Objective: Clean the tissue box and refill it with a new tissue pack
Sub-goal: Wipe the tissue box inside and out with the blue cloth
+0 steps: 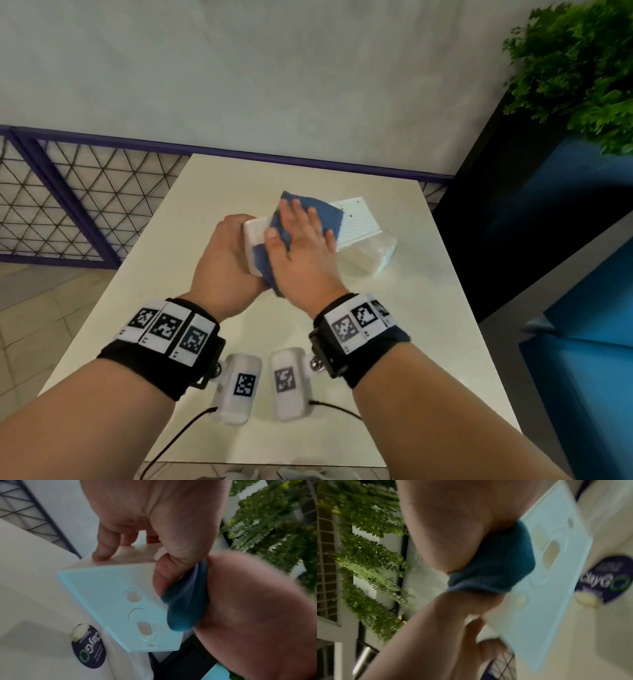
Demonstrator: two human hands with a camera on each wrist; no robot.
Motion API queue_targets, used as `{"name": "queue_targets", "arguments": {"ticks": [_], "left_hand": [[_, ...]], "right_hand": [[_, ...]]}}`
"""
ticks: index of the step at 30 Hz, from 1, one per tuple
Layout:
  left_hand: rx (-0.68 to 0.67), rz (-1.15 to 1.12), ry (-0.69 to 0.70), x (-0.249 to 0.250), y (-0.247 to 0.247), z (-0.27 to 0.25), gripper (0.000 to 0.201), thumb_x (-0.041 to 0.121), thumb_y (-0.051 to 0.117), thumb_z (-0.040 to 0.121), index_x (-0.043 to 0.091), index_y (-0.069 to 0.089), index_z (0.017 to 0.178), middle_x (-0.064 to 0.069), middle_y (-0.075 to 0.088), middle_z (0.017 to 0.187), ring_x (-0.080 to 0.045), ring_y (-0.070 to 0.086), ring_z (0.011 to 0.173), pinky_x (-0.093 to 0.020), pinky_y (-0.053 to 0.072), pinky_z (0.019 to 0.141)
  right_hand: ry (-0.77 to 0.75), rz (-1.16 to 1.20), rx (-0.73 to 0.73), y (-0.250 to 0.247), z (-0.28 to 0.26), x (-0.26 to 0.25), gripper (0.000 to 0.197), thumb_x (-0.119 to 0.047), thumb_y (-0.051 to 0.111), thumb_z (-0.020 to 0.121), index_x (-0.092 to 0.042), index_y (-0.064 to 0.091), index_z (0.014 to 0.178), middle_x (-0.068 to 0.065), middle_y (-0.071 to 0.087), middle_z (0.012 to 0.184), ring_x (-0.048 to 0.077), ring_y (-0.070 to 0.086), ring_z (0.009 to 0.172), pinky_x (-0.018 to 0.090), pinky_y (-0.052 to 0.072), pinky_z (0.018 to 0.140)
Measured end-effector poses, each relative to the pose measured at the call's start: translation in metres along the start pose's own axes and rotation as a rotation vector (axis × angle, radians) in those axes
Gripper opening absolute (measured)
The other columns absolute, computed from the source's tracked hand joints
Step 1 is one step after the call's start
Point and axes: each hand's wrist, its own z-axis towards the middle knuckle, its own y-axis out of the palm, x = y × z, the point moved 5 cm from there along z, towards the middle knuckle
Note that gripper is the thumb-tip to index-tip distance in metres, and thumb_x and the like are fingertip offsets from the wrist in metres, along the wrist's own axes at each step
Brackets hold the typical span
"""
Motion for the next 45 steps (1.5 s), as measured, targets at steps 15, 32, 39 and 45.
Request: {"name": "queue_targets", "arguments": {"ticks": [15,32,39,45], "left_hand": [[-0.047,-0.041,-0.065,-0.019,0.008,-0.014,0.072,-0.001,0.088,0.056,0.016,0.045,0.111,0.011,0.055,0.099,0.021,0.051,0.082,-0.001,0.038,0.065],[-0.067,-0.218,-0.089,-0.022,0.016,-0.009,0.056,0.043,0.07,0.058,0.025,0.05,0.106,0.004,0.059,0.102,0.002,0.057,0.09,-0.018,0.043,0.086],[-0.077,0.033,-0.066,-0.023,0.002,-0.01,0.076,0.004,0.086,0.055,0.022,0.048,0.119,0.005,0.055,0.115,0.005,0.047,0.088,-0.002,0.036,0.071],[-0.072,0.093,-0.049,-0.017,0.011,-0.009,0.074,0.009,0.086,0.058,0.022,0.05,0.121,0.006,0.052,0.12,-0.005,0.047,0.099,-0.018,0.035,0.077]], "right_hand": [[0.209,-0.044,0.062,0.02,-0.007,0.007,0.074,-0.056,0.026,0.095,-0.014,0.005,0.152,0.013,-0.001,0.161,0.028,-0.003,0.149,0.045,-0.002,0.12],[0.143,-0.053,-0.015,0.028,-0.007,-0.008,0.066,-0.049,0.022,0.098,-0.016,0.005,0.153,0.008,-0.005,0.162,0.024,-0.007,0.149,0.041,-0.007,0.119],[0.276,-0.016,0.097,-0.016,0.03,0.085,0.056,-0.044,0.026,0.099,-0.021,0.022,0.15,0.004,0.014,0.161,0.021,0.01,0.148,0.042,0.008,0.12],[0.324,-0.026,0.045,0.007,0.018,0.043,0.064,-0.048,0.025,0.097,-0.015,0.015,0.151,0.008,0.007,0.161,0.026,0.006,0.149,0.046,0.006,0.12]]}}
